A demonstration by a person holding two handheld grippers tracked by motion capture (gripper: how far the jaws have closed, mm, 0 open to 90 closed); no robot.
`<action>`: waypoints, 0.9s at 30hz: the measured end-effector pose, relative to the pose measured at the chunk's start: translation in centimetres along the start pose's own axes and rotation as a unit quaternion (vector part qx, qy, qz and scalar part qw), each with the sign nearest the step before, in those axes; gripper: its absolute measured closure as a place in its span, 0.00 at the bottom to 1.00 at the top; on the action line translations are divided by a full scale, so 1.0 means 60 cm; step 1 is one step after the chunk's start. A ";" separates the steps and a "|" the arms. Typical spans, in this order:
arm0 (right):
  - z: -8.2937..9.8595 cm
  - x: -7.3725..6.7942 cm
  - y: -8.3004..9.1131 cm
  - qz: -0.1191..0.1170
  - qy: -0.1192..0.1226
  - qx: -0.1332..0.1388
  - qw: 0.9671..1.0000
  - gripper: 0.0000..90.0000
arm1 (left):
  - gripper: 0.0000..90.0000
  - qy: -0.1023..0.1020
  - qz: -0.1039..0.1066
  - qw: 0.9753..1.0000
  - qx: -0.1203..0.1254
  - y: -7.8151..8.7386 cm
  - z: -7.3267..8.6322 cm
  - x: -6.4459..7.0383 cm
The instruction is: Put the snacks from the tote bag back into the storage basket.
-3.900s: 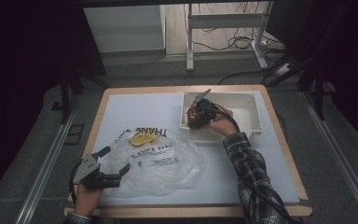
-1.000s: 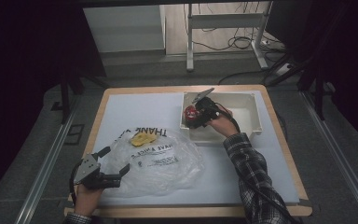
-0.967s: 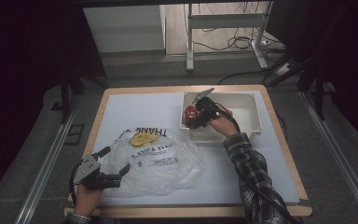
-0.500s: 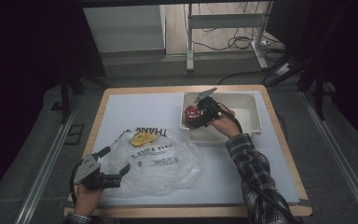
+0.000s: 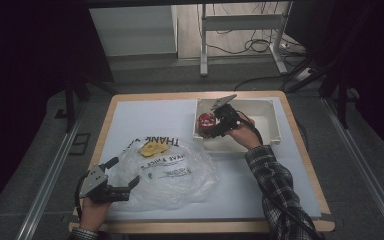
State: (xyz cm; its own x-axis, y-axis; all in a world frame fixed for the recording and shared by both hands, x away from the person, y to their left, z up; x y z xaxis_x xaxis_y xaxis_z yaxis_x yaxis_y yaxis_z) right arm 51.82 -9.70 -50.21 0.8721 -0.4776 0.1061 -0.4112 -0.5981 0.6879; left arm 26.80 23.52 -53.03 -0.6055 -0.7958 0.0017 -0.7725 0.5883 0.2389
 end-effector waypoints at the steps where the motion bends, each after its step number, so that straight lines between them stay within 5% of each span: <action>1: 0.000 -0.001 0.001 -0.001 -0.001 0.001 1.000 0.04 | 0.01 0.000 0.000 1.000 0.000 0.000 0.000 0.000; 27: 0.009 -0.023 0.037 -0.003 -0.004 0.037 0.999 0.04 | 0.01 0.001 0.000 1.000 0.001 0.000 0.000 0.000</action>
State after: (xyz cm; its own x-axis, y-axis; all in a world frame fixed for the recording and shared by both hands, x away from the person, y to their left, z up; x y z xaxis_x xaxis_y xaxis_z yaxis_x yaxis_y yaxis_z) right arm 49.55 -10.74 -49.21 0.8724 -0.4791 0.0965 -0.4250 -0.6461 0.6341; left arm 26.78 23.53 -53.00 -0.6045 -0.7966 0.0029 -0.7734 0.5877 0.2377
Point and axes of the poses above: each handheld gripper's, and its own axes: y roughly backward along the jaws, z roughly out of its underside, x roughly to its right, the point moved 4 cm from there along -y, roughly forward along the jaws, and after that the axes turned 2 degrees about z, right-handed, at the moved point
